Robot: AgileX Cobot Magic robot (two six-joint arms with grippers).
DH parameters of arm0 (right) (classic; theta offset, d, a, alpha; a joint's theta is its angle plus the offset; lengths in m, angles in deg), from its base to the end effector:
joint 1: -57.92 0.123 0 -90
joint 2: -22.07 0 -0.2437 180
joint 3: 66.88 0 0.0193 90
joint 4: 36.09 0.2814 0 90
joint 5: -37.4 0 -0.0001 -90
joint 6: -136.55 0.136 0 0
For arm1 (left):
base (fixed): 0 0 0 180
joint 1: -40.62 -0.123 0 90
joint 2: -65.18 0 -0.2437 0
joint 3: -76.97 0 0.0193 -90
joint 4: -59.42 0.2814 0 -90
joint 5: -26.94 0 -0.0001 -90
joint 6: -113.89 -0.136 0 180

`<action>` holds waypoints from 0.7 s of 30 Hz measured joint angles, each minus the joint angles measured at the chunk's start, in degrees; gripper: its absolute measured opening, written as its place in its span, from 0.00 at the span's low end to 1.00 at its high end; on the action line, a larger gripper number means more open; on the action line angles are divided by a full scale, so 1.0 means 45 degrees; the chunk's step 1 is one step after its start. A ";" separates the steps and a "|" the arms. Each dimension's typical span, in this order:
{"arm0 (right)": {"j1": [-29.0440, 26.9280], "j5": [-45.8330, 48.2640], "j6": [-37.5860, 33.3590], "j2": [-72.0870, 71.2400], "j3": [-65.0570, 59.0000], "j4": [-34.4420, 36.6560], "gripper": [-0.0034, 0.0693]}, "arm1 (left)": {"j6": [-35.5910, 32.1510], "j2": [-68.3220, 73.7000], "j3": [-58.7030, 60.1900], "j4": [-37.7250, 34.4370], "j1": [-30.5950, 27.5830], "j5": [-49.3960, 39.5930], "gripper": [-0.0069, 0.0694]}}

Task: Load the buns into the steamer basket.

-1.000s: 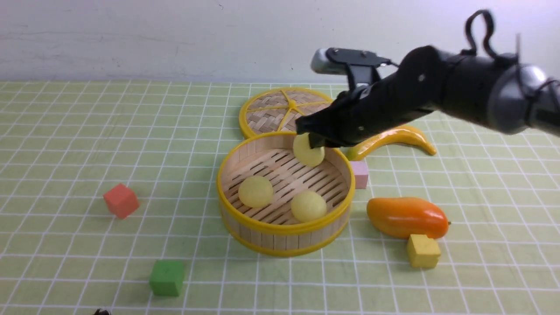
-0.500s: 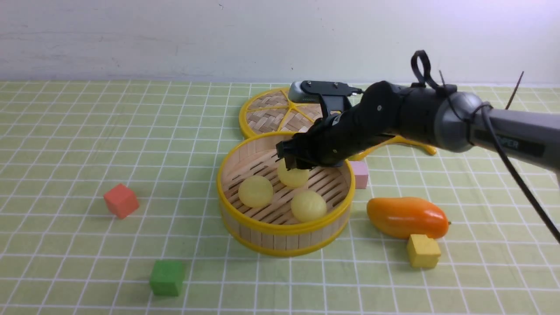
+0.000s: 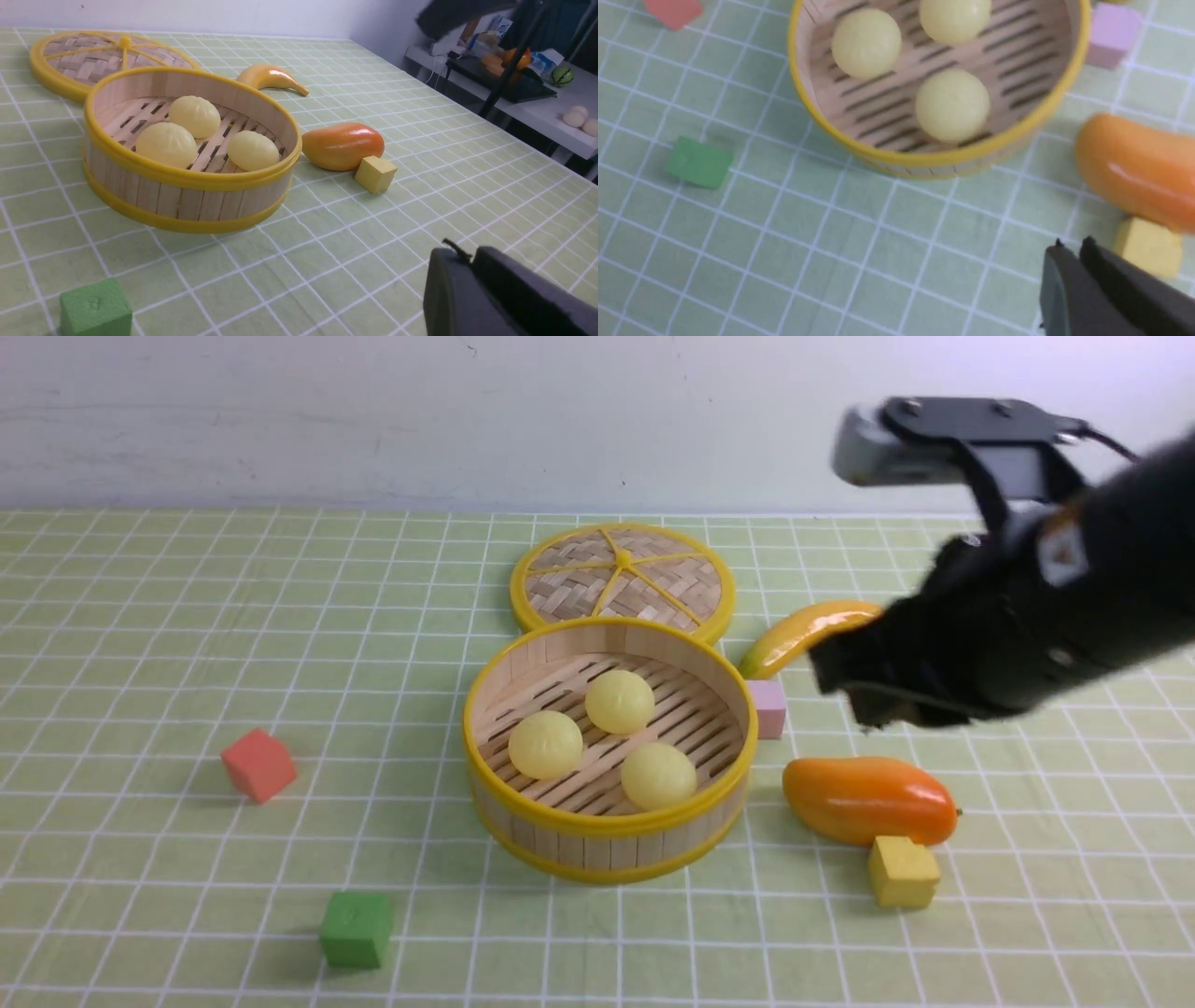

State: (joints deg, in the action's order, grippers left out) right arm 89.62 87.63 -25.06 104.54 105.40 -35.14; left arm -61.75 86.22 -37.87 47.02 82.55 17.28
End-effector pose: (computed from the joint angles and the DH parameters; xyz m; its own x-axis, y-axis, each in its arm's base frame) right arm 0.2850 0.1781 0.2781 -0.7933 -0.1074 -0.5993 -0.2899 0.9322 0.2167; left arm 0.1361 -0.1288 0.2349 -0.2683 -0.1425 -0.9527 0.6447 0.7083 -0.2875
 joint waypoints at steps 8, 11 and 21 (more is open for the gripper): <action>0.0062 0.0041 0.1662 -0.5151 -0.3666 -0.1182 0.03 | 0.0000 0.0000 0.0000 0.0000 0.0000 0.0000 0.17; 0.0062 0.0244 0.1720 -0.7093 -0.4528 -0.1267 0.03 | 0.0000 0.0000 0.0000 0.0000 0.0000 -0.0005 0.18; -0.0470 -0.0586 0.1585 -1.4375 -0.6936 -0.2299 0.04 | 0.0000 0.0000 0.0000 0.0000 0.0000 -0.0015 0.18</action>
State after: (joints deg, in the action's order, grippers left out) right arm 87.50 85.00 -17.93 39.86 74.19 -45.48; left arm -61.75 86.22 -37.87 47.02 82.55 17.21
